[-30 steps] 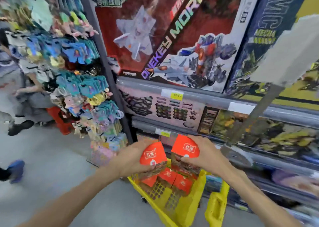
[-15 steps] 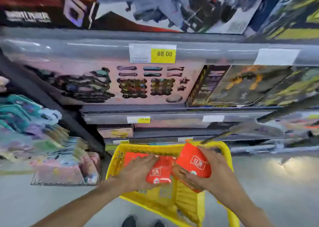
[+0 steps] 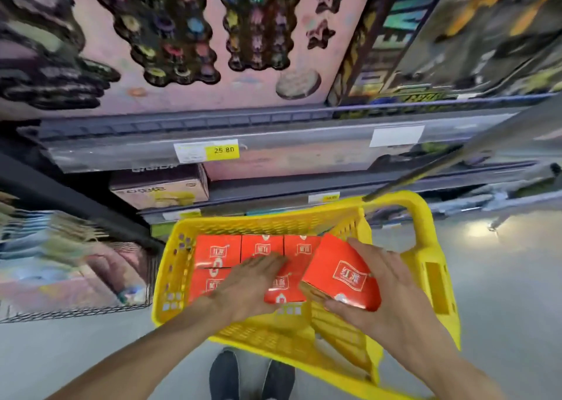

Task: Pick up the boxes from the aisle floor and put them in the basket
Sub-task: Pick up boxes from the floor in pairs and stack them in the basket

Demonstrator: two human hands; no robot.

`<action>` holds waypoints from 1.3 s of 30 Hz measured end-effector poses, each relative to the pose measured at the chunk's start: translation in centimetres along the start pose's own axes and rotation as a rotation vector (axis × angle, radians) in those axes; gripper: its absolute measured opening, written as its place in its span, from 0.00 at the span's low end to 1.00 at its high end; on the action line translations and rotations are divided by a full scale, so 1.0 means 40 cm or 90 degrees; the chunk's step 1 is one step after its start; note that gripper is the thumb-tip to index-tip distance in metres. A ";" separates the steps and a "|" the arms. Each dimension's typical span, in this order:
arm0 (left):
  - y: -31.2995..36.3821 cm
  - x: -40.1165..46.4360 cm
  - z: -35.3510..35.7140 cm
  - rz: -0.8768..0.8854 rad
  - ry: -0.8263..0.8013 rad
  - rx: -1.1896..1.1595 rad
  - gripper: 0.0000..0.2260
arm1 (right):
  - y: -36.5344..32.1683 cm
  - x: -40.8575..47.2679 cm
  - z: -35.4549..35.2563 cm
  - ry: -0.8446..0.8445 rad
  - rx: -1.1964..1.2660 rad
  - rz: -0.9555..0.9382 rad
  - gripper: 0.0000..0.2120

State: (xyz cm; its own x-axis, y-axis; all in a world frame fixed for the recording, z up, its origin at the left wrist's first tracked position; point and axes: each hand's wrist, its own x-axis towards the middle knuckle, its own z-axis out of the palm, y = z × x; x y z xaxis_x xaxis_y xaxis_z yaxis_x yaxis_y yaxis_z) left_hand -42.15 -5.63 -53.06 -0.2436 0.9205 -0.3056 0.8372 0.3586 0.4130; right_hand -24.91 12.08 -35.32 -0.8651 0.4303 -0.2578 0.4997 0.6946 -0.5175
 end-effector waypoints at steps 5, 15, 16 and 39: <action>-0.064 -0.021 0.071 -0.018 -0.033 0.077 0.41 | -0.010 0.008 0.017 -0.014 -0.045 -0.027 0.45; -0.117 -0.017 0.154 -0.109 -0.046 0.171 0.39 | 0.018 0.080 0.137 -0.046 -0.135 -0.081 0.47; -0.116 -0.020 0.154 -0.110 -0.045 0.175 0.39 | 0.028 0.093 0.158 -0.056 -0.155 -0.093 0.47; -0.139 -0.055 0.163 -0.095 -0.009 0.163 0.38 | 0.218 0.252 0.512 -0.195 -0.373 -0.095 0.44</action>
State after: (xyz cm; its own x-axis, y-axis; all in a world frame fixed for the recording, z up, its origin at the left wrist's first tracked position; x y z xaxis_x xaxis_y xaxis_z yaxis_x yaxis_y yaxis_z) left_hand -43.08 -10.66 -60.28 -0.3684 0.8576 -0.3589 0.8893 0.4377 0.1330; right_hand -30.15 10.65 -59.15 -0.8564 0.1827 -0.4829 0.2406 0.9688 -0.0601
